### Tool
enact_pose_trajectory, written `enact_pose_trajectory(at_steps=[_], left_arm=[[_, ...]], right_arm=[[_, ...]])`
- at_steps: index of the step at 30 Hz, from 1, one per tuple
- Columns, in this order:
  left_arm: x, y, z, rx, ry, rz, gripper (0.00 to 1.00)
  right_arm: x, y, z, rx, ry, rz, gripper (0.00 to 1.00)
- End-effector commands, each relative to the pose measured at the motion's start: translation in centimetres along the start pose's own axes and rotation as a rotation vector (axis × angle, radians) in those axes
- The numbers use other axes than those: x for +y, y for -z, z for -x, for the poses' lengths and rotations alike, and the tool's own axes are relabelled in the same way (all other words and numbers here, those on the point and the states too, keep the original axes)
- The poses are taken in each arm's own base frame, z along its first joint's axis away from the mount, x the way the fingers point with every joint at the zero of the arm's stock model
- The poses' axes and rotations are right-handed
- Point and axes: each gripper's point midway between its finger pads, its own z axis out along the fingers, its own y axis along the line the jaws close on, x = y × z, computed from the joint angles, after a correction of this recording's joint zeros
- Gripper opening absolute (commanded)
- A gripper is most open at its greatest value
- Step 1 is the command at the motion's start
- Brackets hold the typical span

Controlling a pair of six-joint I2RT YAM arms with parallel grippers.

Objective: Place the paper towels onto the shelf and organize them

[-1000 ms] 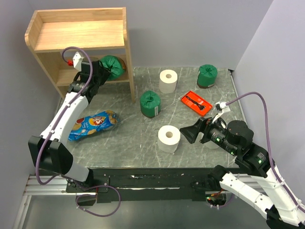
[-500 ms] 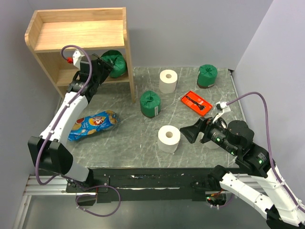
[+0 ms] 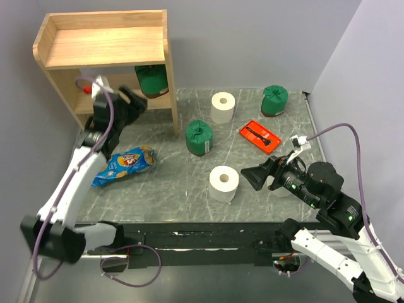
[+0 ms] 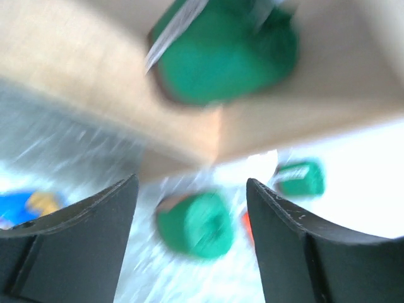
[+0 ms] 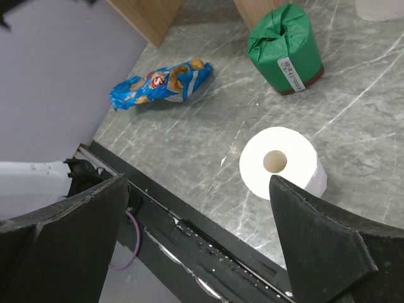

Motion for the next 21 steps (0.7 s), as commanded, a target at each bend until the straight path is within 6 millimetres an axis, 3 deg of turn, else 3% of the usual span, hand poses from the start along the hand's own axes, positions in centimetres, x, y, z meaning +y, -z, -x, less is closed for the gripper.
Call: enact_pose_trajectory(at_steps=[1, 2, 4, 6, 7, 11, 13, 15, 16, 17, 18, 19, 20, 21], left_arm=[[2.7, 4.4, -2.9, 0.073, -0.140, -0.042, 0.77], [3.4, 6.2, -3.1, 0.084, -0.181, -0.042, 0.77], [5.4, 7.7, -4.5, 0.124, -0.220, -0.021, 0.82], [6.1, 10.3, -4.7, 0.119, -0.252, -0.046, 0.96], [7.1, 10.8, -5.4, 0.126, -0.255, -0.036, 0.96], [7.2, 14.7, -4.4, 0.041, -0.210, -0.105, 0.96], [6.3, 15.4, -5.7, 0.068, -0.217, -0.211, 0.96], [5.7, 16.4, -6.6, 0.076, -0.224, -0.295, 0.96], [6.3, 15.9, -8.0, 0.107, -0.228, -0.311, 0.96], [5.7, 16.5, -8.8, 0.132, -0.213, -0.367, 0.97], [5.5, 16.7, -9.3, 0.150, -0.216, -0.389, 0.96], [4.9, 17.2, -8.8, 0.141, -0.257, -0.417, 0.96], [5.3, 17.2, -8.9, 0.145, -0.265, -0.393, 0.96], [5.6, 17.1, -8.6, 0.134, -0.261, -0.369, 0.96]], right_arm=[[-0.6, 0.1, -0.6, -0.004, -0.006, -0.013, 0.99], [-0.7, -0.1, -0.7, -0.001, -0.008, -0.017, 0.99], [-1.2, -0.7, -0.9, 0.000, -0.011, -0.039, 0.99], [-1.0, -1.8, -0.6, -0.011, -0.047, -0.038, 0.98], [-1.5, -2.5, -0.6, -0.022, -0.061, -0.062, 0.98], [-1.6, -6.7, -0.3, -0.007, -0.086, -0.090, 0.96], [-1.5, -8.6, 0.9, -0.027, -0.065, -0.106, 0.96], [-3.4, -11.9, 0.8, -0.008, -0.013, -0.206, 0.97], [-3.4, -12.7, 2.3, -0.026, 0.000, -0.231, 0.97], [-5.2, -15.0, 1.4, 0.021, 0.021, -0.317, 0.97], [-5.9, -16.0, 1.7, 0.031, 0.037, -0.358, 0.97], [-6.0, -16.8, 3.2, 0.022, 0.030, -0.389, 0.97], [-7.6, -18.8, 1.9, 0.084, 0.031, -0.443, 0.97], [-7.8, -19.8, 1.7, 0.113, 0.016, -0.439, 0.97]])
